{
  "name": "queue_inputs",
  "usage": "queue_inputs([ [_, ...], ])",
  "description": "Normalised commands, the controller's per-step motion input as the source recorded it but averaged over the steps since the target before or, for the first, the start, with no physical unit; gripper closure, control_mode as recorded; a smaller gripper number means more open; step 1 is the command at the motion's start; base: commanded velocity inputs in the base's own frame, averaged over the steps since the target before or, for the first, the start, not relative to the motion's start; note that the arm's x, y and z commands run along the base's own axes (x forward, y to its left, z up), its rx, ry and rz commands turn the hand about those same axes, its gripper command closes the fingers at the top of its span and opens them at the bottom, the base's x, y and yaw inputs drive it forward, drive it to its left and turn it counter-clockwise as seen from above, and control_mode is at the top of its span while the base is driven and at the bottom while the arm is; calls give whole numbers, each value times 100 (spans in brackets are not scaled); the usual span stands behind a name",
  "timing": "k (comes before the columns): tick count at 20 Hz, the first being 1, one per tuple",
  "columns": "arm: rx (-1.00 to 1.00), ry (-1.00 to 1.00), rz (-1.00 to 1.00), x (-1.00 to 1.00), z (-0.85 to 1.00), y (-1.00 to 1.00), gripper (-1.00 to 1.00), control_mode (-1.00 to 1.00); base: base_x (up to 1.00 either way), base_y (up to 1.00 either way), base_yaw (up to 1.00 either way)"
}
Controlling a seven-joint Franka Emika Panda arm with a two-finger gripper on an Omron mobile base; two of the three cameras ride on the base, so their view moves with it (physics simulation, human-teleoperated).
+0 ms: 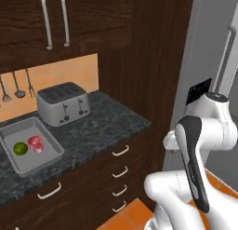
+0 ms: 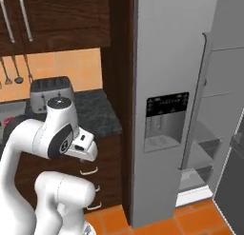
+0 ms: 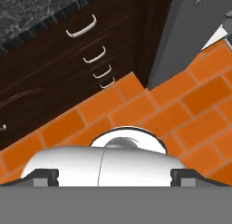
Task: Place one lime and one steak in each tupperware on the nearby counter, to pack two identical lunches.
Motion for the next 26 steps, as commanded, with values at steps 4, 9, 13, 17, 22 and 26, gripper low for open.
queue_inputs([
  [4, 0, 0, 0, 0, 0, 0, -100, 100, 19, -100, 7],
  [9, 0, 0, 0, 0, 0, 0, -100, 100, 8, -100, 26],
  [13, 0, 0, 0, 0, 0, 0, -100, 100, 27, -99, 54],
  [17, 0, 0, 0, 0, 0, 0, -100, 100, 21, -99, 50],
  [22, 0, 0, 0, 0, 0, 0, -100, 100, 10, -82, 20],
  [26, 0, 0, 0, 0, 0, 0, -100, 100, 24, -45, 1],
])
